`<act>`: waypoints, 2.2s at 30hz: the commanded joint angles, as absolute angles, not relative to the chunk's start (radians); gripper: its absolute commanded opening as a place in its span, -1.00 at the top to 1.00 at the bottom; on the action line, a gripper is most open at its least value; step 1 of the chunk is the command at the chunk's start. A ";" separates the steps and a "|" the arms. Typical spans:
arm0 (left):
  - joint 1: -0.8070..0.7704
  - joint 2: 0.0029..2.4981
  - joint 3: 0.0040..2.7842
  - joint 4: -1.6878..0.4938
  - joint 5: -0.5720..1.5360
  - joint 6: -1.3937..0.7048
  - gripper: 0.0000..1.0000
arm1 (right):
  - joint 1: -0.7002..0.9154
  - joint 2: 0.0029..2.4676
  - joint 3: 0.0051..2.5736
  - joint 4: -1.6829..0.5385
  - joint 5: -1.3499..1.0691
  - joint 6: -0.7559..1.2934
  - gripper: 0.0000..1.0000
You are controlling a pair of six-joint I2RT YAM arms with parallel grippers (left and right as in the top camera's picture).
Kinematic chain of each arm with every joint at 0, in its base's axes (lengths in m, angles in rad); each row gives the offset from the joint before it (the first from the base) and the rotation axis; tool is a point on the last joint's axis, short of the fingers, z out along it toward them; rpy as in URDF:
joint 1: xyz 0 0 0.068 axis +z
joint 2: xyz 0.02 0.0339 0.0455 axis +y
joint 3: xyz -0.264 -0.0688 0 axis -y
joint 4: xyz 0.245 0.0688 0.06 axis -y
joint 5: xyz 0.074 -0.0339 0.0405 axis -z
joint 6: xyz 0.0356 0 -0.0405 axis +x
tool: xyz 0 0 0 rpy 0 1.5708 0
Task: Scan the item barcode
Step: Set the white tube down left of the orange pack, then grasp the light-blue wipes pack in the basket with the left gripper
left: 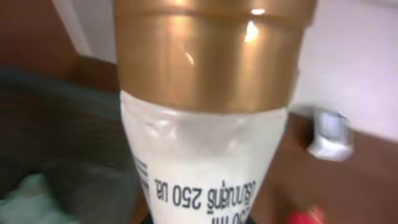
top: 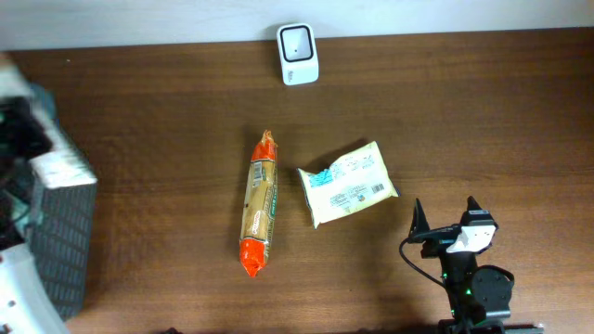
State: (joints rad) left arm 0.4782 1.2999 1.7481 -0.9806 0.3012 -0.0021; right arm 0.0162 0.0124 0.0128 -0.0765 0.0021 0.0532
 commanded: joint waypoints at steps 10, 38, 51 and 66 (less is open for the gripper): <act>-0.125 1.627 1.137 -0.752 0.167 -0.266 1.00 | 0.014 0.006 0.006 -0.080 0.004 0.060 -0.97; 0.768 1.660 1.589 -0.865 -0.220 -0.095 -1.00 | 0.014 0.006 0.006 -0.080 0.004 0.060 -0.97; 0.776 2.155 1.586 -0.734 -0.231 -0.063 -0.55 | 0.014 0.006 0.006 -0.080 0.004 0.060 -0.97; 0.687 1.639 1.810 -0.874 0.430 -0.064 1.00 | 0.014 0.006 0.006 -0.080 0.004 0.060 -0.97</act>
